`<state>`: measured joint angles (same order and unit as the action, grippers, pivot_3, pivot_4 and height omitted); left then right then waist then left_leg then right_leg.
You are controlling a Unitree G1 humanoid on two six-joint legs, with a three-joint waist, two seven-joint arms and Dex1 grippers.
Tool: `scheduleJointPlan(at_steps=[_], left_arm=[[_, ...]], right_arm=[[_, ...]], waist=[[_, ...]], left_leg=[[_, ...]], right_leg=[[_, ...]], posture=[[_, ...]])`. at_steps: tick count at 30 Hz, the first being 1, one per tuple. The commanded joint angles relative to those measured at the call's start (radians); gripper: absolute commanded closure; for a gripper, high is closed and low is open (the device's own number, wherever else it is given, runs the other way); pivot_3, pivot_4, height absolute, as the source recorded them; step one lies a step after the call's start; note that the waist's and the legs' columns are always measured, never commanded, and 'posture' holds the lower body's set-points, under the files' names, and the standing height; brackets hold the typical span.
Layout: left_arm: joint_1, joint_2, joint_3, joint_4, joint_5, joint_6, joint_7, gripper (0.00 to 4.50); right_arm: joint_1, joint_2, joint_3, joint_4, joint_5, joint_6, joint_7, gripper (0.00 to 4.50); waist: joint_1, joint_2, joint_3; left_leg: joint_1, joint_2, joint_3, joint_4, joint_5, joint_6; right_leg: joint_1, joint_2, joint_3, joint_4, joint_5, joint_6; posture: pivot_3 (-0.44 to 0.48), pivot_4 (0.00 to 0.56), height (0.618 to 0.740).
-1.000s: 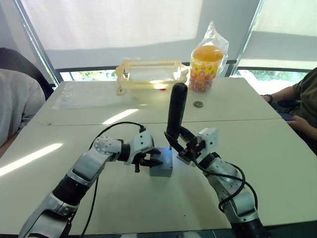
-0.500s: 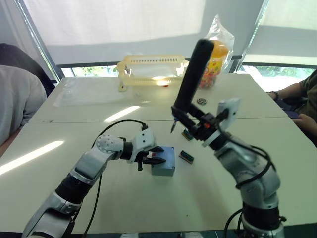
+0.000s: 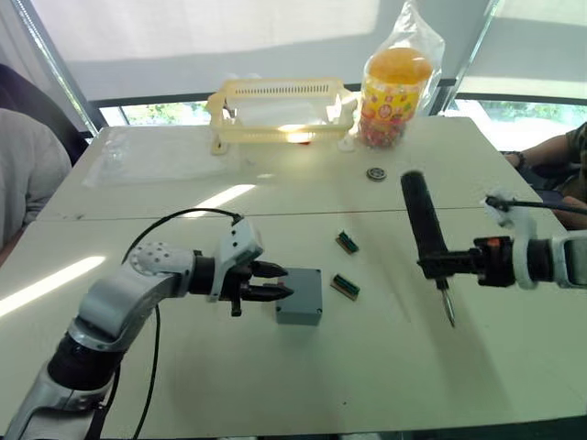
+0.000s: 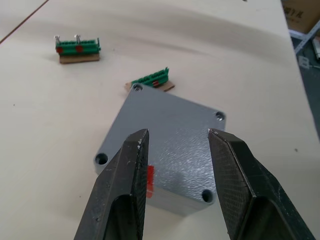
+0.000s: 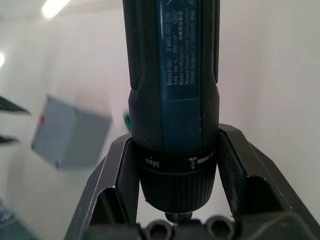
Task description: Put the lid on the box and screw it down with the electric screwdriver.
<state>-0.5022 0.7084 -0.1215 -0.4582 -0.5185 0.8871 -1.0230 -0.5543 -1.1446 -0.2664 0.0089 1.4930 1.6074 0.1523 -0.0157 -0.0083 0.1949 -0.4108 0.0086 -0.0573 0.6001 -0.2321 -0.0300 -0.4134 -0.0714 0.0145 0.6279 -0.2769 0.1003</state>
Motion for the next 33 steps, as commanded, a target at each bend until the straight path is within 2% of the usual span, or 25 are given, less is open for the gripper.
scheduleJointPlan(at_steps=[1, 6, 9, 14, 18, 20, 21, 23, 24, 28, 33], left_arm=[[0.063, 0.055, 0.035, -0.074, -0.029, 0.002, -0.002, 2.63], [0.167, 0.085, 0.062, -0.113, -0.036, -0.001, 0.046, 2.63], [0.185, 0.076, 0.074, -0.111, -0.042, 0.010, 0.089, 2.63], [0.212, 0.059, 0.107, -0.099, -0.073, 0.033, 0.147, 2.63], [0.232, 0.086, 0.119, -0.087, -0.081, 0.025, 0.142, 2.63], [0.234, 0.098, 0.117, -0.068, -0.075, 0.014, 0.133, 2.63], [0.233, 0.101, 0.116, -0.059, -0.072, 0.008, 0.130, 2.63], [0.225, 0.104, 0.102, -0.027, -0.053, -0.012, 0.129, 2.63], [0.218, 0.103, 0.095, -0.009, -0.044, -0.023, 0.128, 2.63], [0.168, 0.081, 0.070, 0.073, -0.009, -0.061, 0.135, 2.63], [0.062, 0.045, -0.011, 0.238, 0.074, -0.153, 0.096, 2.63]], right_arm=[[-0.025, -0.070, 0.095, 0.112, 0.065, 0.007, 0.032, 2.71], [-0.099, -0.046, 0.271, 0.242, -0.014, 0.007, 0.019, 2.71], [-0.141, -0.023, 0.325, 0.277, -0.073, 0.007, 0.033, 2.71], [-0.179, 0.043, 0.335, 0.333, -0.220, 0.007, 0.049, 2.71], [-0.178, 0.063, 0.327, 0.324, -0.288, 0.007, 0.086, 2.71], [-0.170, 0.075, 0.313, 0.296, -0.334, 0.005, 0.108, 1.67], [-0.165, 0.077, 0.310, 0.280, -0.356, 0.005, 0.118, 1.35], [-0.156, 0.089, 0.290, 0.249, -0.397, -0.006, 0.128, 0.32], [-0.153, 0.095, 0.278, 0.235, -0.418, -0.019, 0.130, 0.01], [-0.140, 0.107, 0.244, 0.153, -0.513, -0.121, 0.167, 0.01], [-0.118, 0.068, 0.229, -0.057, -0.666, -0.424, 0.304, 0.01]], waist=[[-0.004, 0.000, 0.001], [0.000, 0.002, 0.005], [0.001, 0.001, 0.008], [0.001, 0.001, 0.008], [0.000, 0.000, 0.008], [-0.001, 0.000, 0.008], [-0.001, 0.000, 0.008], [0.001, 0.000, 0.008], [0.001, 0.000, 0.008], [0.005, 0.000, 0.008], [0.003, 0.001, 0.008]], left_leg=[[0.000, 0.000, 0.001, 0.001, 0.000, 0.000], [-0.001, 0.004, 0.001, 0.013, -0.002, 0.003], [-0.002, 0.006, 0.001, 0.015, -0.002, 0.002], [-0.002, 0.006, 0.001, 0.018, 0.000, 0.000], [-0.002, 0.007, 0.001, 0.018, 0.000, 0.000], [-0.001, 0.007, 0.001, 0.018, 0.000, 0.000], [-0.001, 0.007, 0.001, 0.018, 0.000, 0.000], [0.000, 0.007, 0.001, 0.018, 0.000, -0.001], [0.000, 0.007, 0.001, 0.018, 0.000, -0.001], [-0.001, 0.007, 0.001, 0.021, 0.000, -0.001], [-0.002, 0.007, 0.002, 0.021, 0.000, -0.001]], right_leg=[[0.000, 0.000, 0.001, 0.001, 0.000, 0.000], [0.001, 0.005, 0.003, 0.002, 0.001, -0.002], [0.001, 0.007, 0.003, 0.002, 0.002, -0.010], [0.002, 0.008, 0.004, 0.002, 0.005, -0.011], [0.002, 0.009, 0.005, 0.002, 0.007, -0.007], [0.002, 0.009, 0.005, 0.002, 0.007, -0.007], [0.002, 0.009, 0.005, 0.002, 0.007, -0.007], [0.003, 0.009, 0.005, 0.003, 0.008, -0.008], [0.004, 0.010, 0.004, 0.002, 0.008, -0.008], [0.004, 0.009, 0.004, 0.002, 0.007, -0.009], [0.003, 0.009, 0.005, 0.003, 0.009, -0.004]], posture=[[0.000, 0.150, 0.740], [0.000, 0.150, 0.740], [0.000, 0.150, 0.740], [0.000, 0.150, 0.740], [0.000, 0.150, 0.740], [0.000, 0.150, 0.740], [0.000, 0.150, 0.740], [0.000, 0.150, 0.740], [0.000, 0.150, 0.740], [0.000, 0.150, 0.740], [0.000, 0.150, 0.740]])
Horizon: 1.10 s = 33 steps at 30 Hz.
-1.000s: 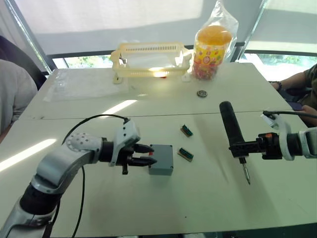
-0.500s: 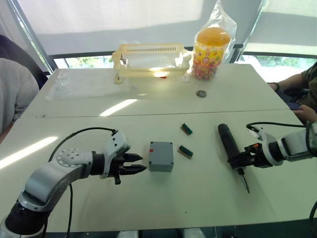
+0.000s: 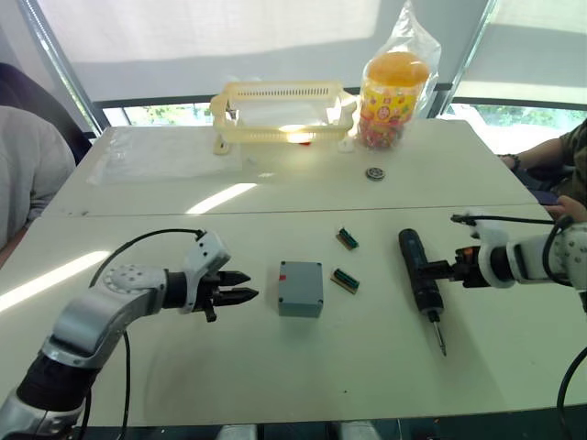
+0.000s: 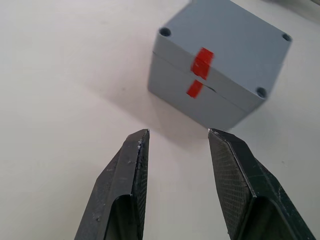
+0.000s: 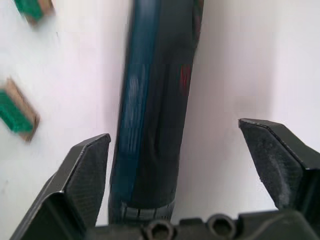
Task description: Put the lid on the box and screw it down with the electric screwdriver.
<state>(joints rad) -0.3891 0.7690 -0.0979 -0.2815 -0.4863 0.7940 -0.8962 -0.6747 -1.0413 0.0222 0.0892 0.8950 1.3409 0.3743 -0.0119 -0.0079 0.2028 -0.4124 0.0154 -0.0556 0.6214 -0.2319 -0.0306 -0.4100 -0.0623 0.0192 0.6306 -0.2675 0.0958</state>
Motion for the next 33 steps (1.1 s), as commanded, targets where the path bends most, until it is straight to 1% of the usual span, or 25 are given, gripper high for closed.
scheduleJointPlan(at_steps=[1, 3, 6, 8, 11, 14, 18, 22, 27, 33], left_arm=[[-0.065, -0.020, -0.047, 0.084, 0.051, -0.075, -0.046, 2.63], [-0.093, -0.027, -0.076, 0.126, 0.071, -0.103, -0.081, 2.63], [-0.128, -0.047, -0.115, 0.171, 0.099, -0.129, -0.109, 2.63], [-0.140, -0.059, -0.132, 0.178, 0.112, -0.135, -0.117, 2.63], [-0.147, -0.074, -0.153, 0.181, 0.144, -0.145, -0.110, 2.63], [-0.148, -0.091, -0.168, 0.192, 0.180, -0.154, -0.086, 2.63], [-0.147, -0.112, -0.178, 0.223, 0.231, -0.182, -0.067, 2.63], [-0.164, -0.159, -0.195, 0.285, 0.286, -0.225, -0.031, 2.63], [-0.185, -0.201, -0.206, 0.332, 0.325, -0.260, -0.021, 2.63], [-0.247, -0.285, -0.210, 0.449, 0.377, -0.322, 0.015, 2.63]], right_arm=[[0.025, -0.039, -0.067, -0.183, -0.080, -0.194, 0.112, 0.01], [0.091, -0.027, -0.097, -0.312, -0.055, -0.223, 0.166, 0.01], [0.234, 0.026, -0.151, -0.561, 0.065, -0.232, 0.237, 0.01], [0.333, 0.057, -0.140, -0.690, 0.094, -0.238, 0.240, 0.01], [0.428, 0.116, -0.092, -0.778, 0.063, -0.261, 0.200, 0.01], [0.456, 0.173, -0.028, -0.802, 0.013, -0.286, 0.173, 0.01], [0.449, 0.236, 0.048, -0.791, -0.039, -0.305, 0.153, 0.01], [0.420, 0.313, 0.155, -0.705, -0.146, -0.348, 0.145, 0.01], [0.397, 0.361, 0.189, -0.666, -0.177, -0.346, 0.166, 0.01], [0.371, 0.416, 0.211, -0.672, -0.158, -0.299, 0.176, 0.01]], waist=[[-0.001, 0.000, 0.000], [-0.001, 0.000, 0.000], [-0.001, 0.000, 0.000], [0.001, 0.000, 0.000], [0.001, 0.000, 0.000], [-0.002, 0.000, 0.000], [0.000, 0.000, 0.000], [0.001, 0.000, -0.001], [0.003, 0.000, -0.001], [0.002, 0.000, -0.001]], left_leg=[[0.000, 0.000, 0.000, 0.000, 0.000, 0.000], [0.000, 0.000, 0.000, 0.000, 0.000, 0.000], [0.000, 0.001, -0.001, -0.001, 0.000, 0.000], [0.000, 0.001, -0.002, -0.001, 0.000, 0.000], [0.000, 0.001, -0.002, 0.001, 0.000, 0.000], [0.000, 0.001, -0.001, 0.005, 0.000, 0.000], [0.000, 0.001, -0.001, 0.007, 0.000, 0.000], [0.000, 0.001, -0.001, 0.008, 0.000, 0.000], [0.000, 0.000, -0.001, 0.009, 0.000, 0.000], [0.001, 0.000, -0.002, 0.009, 0.000, 0.000]], right_leg=[[0.000, 0.000, 0.000, 0.000, 0.001, 0.002], [0.000, 0.000, 0.000, 0.000, 0.001, 0.003], [0.000, 0.001, -0.001, 0.001, 0.001, 0.003], [0.000, 0.000, -0.001, 0.001, 0.001, 0.003], [0.001, 0.000, -0.002, 0.002, 0.001, 0.003], [0.002, 0.000, 0.000, 0.002, 0.001, 0.003], [0.003, 0.000, 0.000, 0.002, 0.002, 0.001], [0.003, 0.000, 0.000, 0.002, 0.003, 0.002], [0.004, 0.000, 0.000, 0.003, 0.003, 0.003], [0.004, 0.000, -0.001, 0.004, 0.004, 0.005]], posture=[[0.000, 0.150, 0.740], [0.000, 0.150, 0.740], [0.000, 0.150, 0.740], [0.000, 0.150, 0.740], [0.000, 0.150, 0.740], [0.000, 0.150, 0.740], [0.000, 0.150, 0.740], [0.000, 0.150, 0.740], [0.000, 0.150, 0.740], [0.000, 0.150, 0.740]])
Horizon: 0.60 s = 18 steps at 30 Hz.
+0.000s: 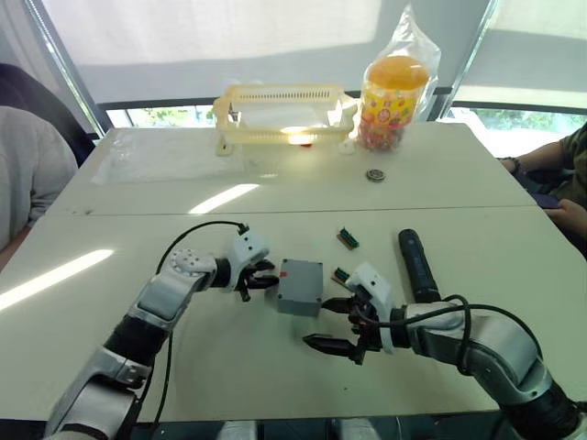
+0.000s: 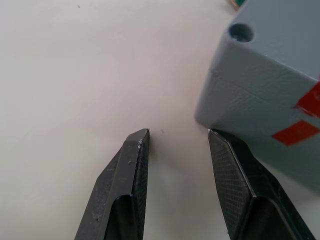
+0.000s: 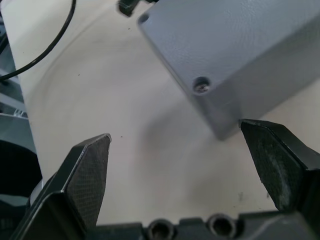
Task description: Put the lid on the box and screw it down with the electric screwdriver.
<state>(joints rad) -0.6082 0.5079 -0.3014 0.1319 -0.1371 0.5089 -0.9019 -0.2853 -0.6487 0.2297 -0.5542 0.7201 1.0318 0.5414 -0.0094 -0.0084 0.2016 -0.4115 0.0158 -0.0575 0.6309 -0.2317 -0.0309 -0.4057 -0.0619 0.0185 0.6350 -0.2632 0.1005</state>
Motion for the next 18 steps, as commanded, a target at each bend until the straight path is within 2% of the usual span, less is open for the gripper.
scheduleJointPlan(at_steps=[1, 5, 10, 18], left_arm=[[-0.037, -0.037, -0.002, 0.054, 0.035, -0.046, 0.030, 2.63], [-0.055, -0.064, 0.008, 0.094, 0.055, -0.068, 0.047, 2.63], [-0.040, -0.031, 0.037, 0.097, 0.069, -0.072, 0.053, 2.63], [0.068, 0.100, 0.105, -0.120, -0.035, 0.061, -0.057, 2.63]], right_arm=[[-0.021, 0.037, 0.001, -0.030, 0.023, 0.019, 0.005, 0.01], [-0.026, 0.077, -0.019, -0.042, 0.041, 0.057, -0.011, 0.01], [-0.007, 0.081, -0.080, -0.084, 0.077, 0.094, -0.037, 0.01], [0.013, -0.006, -0.146, -0.074, -0.005, 0.016, -0.022, 0.01]], waist=[[0.000, 0.000, 0.000], [-0.001, 0.000, 0.000], [-0.002, 0.000, 0.000], [-0.007, 0.000, 0.000]], left_leg=[[0.000, 0.000, 0.000, 0.000, 0.000, 0.000], [0.000, 0.000, 0.000, 0.000, 0.000, 0.000], [0.001, 0.000, 0.000, 0.000, 0.000, 0.000], [0.002, 0.000, 0.000, -0.001, 0.000, 0.000]], right_leg=[[0.000, 0.000, 0.000, 0.000, 0.000, 0.000], [0.000, 0.000, 0.000, 0.001, 0.000, 0.000], [0.000, 0.000, 0.000, 0.002, 0.000, 0.000], [-0.004, 0.000, 0.001, 0.011, -0.001, 0.000]], posture=[[0.000, 0.150, 0.740], [0.000, 0.150, 0.740], [0.000, 0.150, 0.740], [0.000, 0.150, 0.740]])
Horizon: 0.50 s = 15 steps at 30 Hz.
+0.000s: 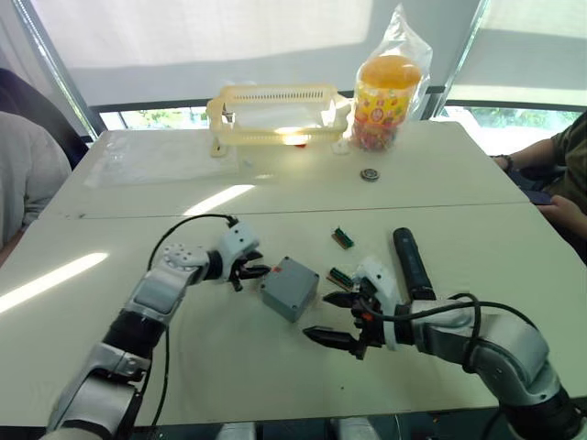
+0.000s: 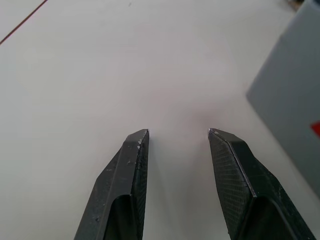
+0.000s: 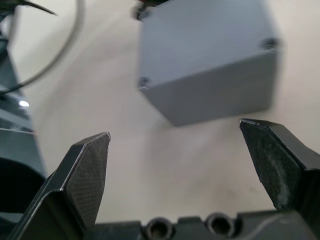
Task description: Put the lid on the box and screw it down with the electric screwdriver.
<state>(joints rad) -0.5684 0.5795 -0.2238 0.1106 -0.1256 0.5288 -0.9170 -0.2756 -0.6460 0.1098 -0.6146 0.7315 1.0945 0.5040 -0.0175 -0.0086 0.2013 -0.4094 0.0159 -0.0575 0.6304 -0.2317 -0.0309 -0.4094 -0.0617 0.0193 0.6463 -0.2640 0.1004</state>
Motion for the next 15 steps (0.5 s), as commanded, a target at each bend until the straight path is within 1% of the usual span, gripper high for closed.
scheduleJointPlan(at_steps=[1, 4, 7, 15], left_arm=[[0.050, 0.045, 0.033, -0.134, -0.060, 0.059, -0.055, 2.63], [0.130, 0.104, 0.058, -0.268, -0.123, 0.141, -0.096, 2.63], [0.170, 0.129, 0.068, -0.343, -0.165, 0.195, -0.098, 2.63], [0.195, 0.129, 0.049, -0.396, -0.183, 0.227, -0.068, 2.63]], right_arm=[[0.004, -0.012, -0.027, -0.004, -0.025, -0.059, 0.022, 0.01], [0.001, -0.025, -0.001, 0.036, -0.075, -0.121, 0.058, 0.01], [-0.011, -0.021, 0.022, 0.078, -0.112, -0.169, 0.093, 0.01], [-0.063, -0.016, 0.094, 0.200, -0.220, -0.295, 0.194, 0.01]], waist=[[0.002, 0.000, 0.000], [0.003, 0.000, 0.000], [0.006, 0.000, 0.000], [0.003, 0.000, 0.000]], left_leg=[[0.000, 0.000, 0.000, 0.000, 0.000, 0.000], [0.000, 0.000, 0.000, 0.001, 0.000, 0.000], [0.000, 0.000, 0.000, 0.001, 0.000, 0.000], [0.001, 0.000, 0.000, 0.001, 0.000, 0.000]], right_leg=[[0.000, 0.000, 0.000, 0.001, 0.000, 0.000], [0.000, 0.000, 0.000, 0.001, 0.000, 0.000], [0.001, 0.000, 0.000, 0.001, 0.000, 0.000], [0.001, 0.000, 0.000, 0.001, 0.000, 0.000]], posture=[[0.000, 0.150, 0.740], [0.000, 0.150, 0.740], [0.000, 0.150, 0.740], [0.000, 0.150, 0.740]])
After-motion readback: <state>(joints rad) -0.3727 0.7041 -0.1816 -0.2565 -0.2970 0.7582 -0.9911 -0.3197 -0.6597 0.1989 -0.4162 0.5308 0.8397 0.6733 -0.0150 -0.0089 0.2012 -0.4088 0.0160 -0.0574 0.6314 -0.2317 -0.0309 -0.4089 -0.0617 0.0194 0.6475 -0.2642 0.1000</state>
